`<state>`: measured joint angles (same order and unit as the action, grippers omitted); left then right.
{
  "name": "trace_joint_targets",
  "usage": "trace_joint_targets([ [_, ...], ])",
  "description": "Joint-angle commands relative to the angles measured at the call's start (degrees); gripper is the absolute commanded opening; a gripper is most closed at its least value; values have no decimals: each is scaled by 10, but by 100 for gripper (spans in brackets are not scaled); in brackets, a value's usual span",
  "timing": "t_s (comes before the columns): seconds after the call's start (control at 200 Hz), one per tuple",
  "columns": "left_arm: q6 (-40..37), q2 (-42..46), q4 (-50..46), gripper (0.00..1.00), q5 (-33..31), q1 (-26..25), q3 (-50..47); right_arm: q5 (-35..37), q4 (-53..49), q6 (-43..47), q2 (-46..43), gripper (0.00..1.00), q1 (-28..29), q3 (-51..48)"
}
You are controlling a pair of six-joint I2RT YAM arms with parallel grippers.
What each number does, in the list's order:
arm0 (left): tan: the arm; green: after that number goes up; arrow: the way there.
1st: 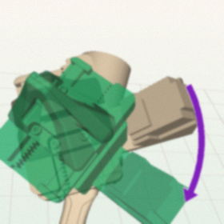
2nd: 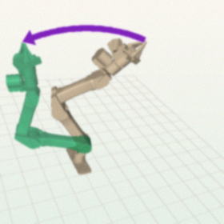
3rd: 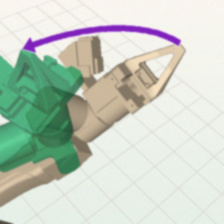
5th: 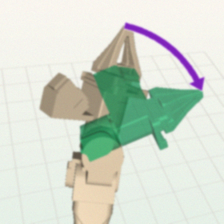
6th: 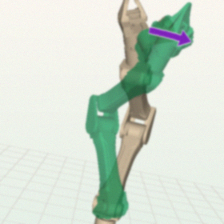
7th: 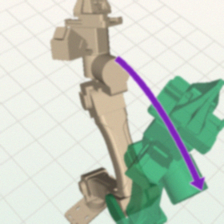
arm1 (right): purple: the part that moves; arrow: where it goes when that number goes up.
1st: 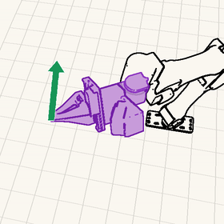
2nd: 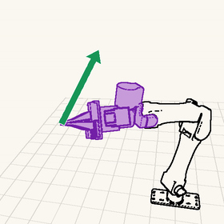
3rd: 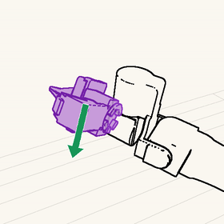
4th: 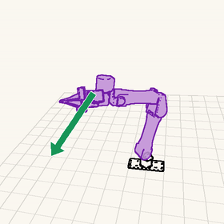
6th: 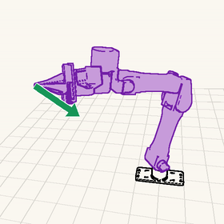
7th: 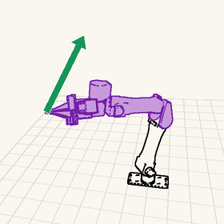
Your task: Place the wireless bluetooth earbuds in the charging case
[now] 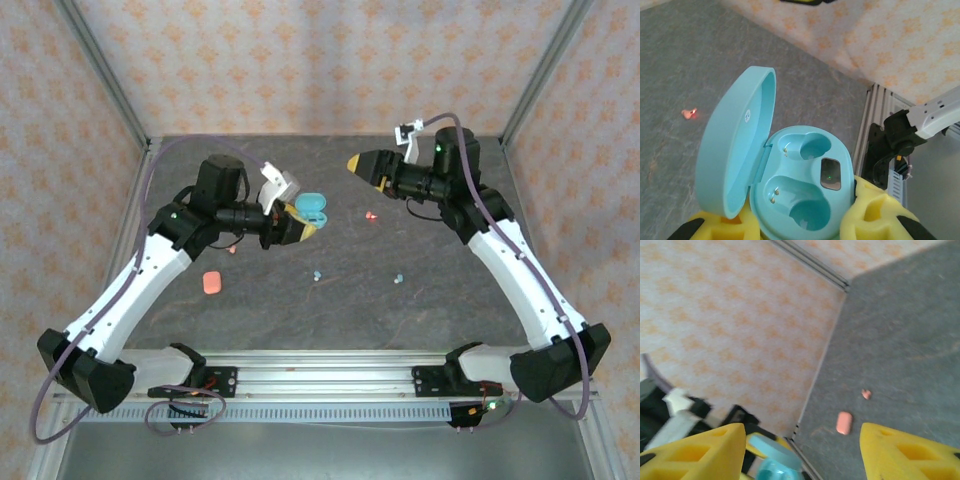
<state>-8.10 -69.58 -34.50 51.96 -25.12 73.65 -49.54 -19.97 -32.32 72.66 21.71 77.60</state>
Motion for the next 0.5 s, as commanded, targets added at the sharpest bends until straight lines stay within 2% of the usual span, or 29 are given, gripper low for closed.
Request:
trace_joint_targets([
  [0.0,-24,28,15,0,-32,1,-14,36,-72,38,14,61,9,-28],
  [0.19,-29,57,18,0,-46,1,-43,53,-108,88,72,58,42,-62],
  [0.37,-29,77,16,0,-55,1,-68,104,-178,161,161,53,88,-42],
  [0.495,-26,90,16,0,-66,1,-83,126,-243,203,248,40,120,-7],
])
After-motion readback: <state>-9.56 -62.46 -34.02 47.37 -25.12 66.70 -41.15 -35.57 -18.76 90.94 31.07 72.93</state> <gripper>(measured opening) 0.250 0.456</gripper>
